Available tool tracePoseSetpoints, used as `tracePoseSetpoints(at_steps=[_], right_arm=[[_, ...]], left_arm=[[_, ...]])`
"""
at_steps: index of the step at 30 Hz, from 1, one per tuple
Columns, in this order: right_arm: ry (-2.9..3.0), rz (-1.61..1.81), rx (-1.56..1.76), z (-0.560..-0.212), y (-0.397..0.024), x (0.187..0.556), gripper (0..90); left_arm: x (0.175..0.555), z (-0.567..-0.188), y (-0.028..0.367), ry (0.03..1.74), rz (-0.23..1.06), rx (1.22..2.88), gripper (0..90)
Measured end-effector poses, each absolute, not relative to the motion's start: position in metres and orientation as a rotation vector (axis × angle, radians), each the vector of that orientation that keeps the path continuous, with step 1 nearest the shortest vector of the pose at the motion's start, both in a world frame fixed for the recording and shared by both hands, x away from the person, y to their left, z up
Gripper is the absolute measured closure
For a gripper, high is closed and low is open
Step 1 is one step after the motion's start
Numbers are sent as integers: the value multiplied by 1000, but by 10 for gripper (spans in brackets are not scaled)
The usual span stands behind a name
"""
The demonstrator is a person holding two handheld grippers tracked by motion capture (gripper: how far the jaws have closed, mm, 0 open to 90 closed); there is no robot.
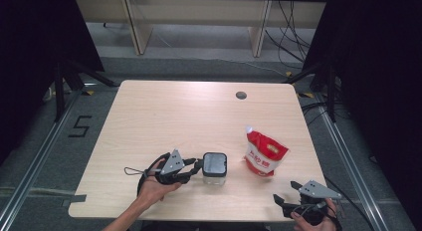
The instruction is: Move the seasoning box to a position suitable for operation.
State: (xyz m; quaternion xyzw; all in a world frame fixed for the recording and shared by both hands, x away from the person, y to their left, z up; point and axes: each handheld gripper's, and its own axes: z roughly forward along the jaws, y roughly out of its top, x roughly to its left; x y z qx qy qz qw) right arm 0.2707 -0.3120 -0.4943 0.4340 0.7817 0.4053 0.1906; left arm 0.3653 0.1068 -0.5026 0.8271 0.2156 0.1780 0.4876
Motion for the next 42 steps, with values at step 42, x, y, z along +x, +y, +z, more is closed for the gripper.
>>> tracePoseSetpoints(at_steps=[42], right_arm=[[2205,1162,1187,-493,-311,270,235]], left_arm=[[337,-506,112,364,292,1996,727]])
